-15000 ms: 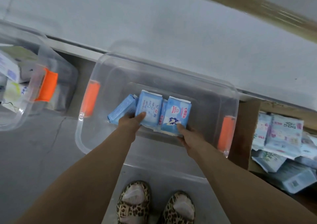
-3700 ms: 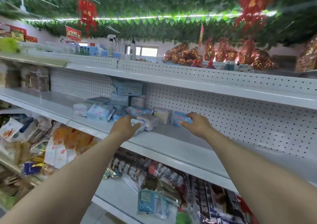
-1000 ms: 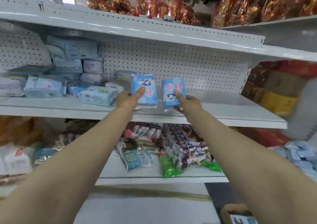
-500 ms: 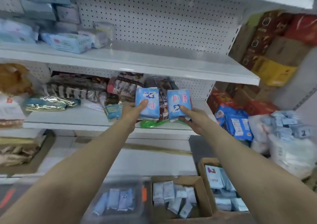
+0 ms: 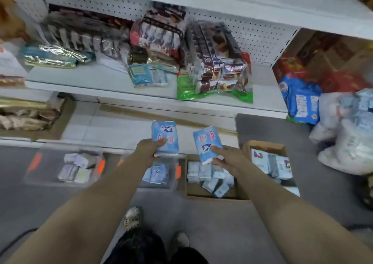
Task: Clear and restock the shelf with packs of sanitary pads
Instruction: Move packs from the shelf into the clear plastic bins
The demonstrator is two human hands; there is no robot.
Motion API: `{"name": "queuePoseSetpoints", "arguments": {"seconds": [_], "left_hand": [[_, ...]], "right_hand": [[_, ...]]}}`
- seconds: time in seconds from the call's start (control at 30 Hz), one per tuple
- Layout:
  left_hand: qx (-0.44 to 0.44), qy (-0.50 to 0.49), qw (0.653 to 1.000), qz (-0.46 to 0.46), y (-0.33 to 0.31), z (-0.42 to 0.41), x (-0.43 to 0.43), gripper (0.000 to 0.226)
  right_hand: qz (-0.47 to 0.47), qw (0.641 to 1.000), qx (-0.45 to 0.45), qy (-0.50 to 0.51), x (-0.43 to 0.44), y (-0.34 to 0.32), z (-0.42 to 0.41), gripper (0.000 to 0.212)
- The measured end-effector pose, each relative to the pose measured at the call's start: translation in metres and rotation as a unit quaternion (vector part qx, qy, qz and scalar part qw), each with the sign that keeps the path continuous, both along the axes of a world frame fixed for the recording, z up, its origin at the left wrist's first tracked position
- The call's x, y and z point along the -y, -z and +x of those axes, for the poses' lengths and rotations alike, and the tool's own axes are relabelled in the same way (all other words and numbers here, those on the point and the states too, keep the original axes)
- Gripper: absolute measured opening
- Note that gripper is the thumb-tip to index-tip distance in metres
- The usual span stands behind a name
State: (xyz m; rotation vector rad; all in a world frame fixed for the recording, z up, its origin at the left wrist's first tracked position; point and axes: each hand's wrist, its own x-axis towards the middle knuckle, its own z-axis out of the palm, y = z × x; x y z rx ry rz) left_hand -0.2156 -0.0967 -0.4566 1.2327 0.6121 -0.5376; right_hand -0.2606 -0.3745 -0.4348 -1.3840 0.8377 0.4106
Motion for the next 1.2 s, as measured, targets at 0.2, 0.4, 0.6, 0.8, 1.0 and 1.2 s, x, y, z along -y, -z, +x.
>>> {"name": "queuePoseSetpoints", "arguments": {"seconds": [0.2, 0.4, 0.6, 0.8, 1.0, 1.2], "left_hand": [[-0.062, 0.023, 0.998, -0.016, 0.062, -0.001, -0.075, 0.059], [-0.120, 0.009, 0.993, 0.018, 0.108, 0.026, -0.142, 0.021], [-0.171, -0.003, 0.984, 0.049, 0.186, 0.054, -0.195, 0.013], [-0.186, 0.013, 0.981, 0.044, 0.290, 0.066, -0.216, 0.057], [-0.178, -0.010, 0.981, 0.071, 0.390, 0.078, -0.205, 0.012], [-0.167, -0.019, 0.976, 0.135, 0.498, 0.088, -0.197, 0.034]], "right_hand": [[-0.042, 0.998, -0.045, -0.030, -0.064, 0.048, 0.001, 0.024], [0.012, 0.995, -0.089, 0.038, -0.145, 0.105, 0.022, 0.017], [0.022, 0.990, -0.120, 0.072, -0.208, 0.180, 0.042, 0.036], [0.033, 0.988, -0.123, 0.084, -0.233, 0.265, 0.069, 0.036], [0.008, 0.987, -0.141, 0.073, -0.246, 0.376, 0.091, 0.034], [-0.009, 0.983, -0.171, 0.067, -0.247, 0.486, 0.101, 0.028]]}}
